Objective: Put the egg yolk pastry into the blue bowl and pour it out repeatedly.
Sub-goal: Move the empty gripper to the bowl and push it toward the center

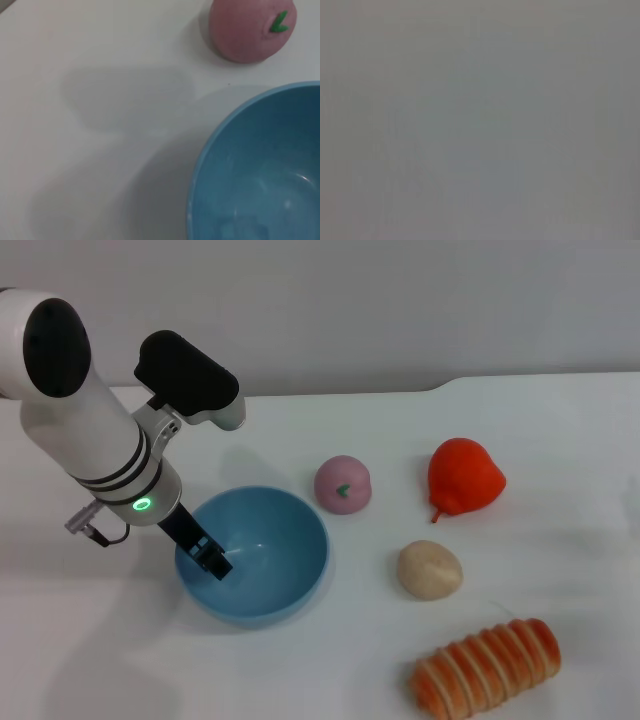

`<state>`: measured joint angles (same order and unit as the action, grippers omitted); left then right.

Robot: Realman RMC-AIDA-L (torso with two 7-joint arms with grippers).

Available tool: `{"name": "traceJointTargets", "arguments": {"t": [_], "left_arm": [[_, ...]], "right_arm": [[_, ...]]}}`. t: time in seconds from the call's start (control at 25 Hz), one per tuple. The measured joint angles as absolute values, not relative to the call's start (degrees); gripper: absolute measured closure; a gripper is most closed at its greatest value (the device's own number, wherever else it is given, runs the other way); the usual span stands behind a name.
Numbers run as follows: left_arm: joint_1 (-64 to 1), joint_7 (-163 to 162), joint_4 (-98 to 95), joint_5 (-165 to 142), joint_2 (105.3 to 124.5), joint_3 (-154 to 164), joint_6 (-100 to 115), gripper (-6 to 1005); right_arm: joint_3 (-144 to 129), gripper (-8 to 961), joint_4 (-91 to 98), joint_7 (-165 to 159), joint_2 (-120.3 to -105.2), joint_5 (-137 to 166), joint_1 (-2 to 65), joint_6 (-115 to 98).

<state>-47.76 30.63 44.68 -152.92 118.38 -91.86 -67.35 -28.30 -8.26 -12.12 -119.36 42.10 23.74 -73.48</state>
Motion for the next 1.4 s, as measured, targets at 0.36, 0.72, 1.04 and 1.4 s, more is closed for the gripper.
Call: {"name": "traceJointTargets", "arguments": {"t": [0.36, 0.72, 1.04, 1.4], "left_arm": [[-47.8, 30.7, 44.7, -152.8, 118.50, -91.8, -65.6, 621], [-48.3, 30.1, 45.5, -152.1, 118.64, -87.8, -63.8, 865], [-48.2, 29.7, 49.3, -147.0, 118.38, -87.5, -55.1, 987], [-51.6, 27.8, 51.4, -147.7, 117.96, -90.5, -58.4, 1000]], "right_arm": [[-28.3, 311, -8.3, -12.1, -119.31, 42.1, 24.0, -73.4], [-28.3, 310, -8.2, -12.1, -119.26, 42.1, 24.1, -73.3], [-29.1, 311, -8.3, -12.2, -119.17, 44.3, 23.8, -73.6], [-29.1, 310, -8.4, -14.5, -119.06, 51.8, 24.4, -73.9]]}}
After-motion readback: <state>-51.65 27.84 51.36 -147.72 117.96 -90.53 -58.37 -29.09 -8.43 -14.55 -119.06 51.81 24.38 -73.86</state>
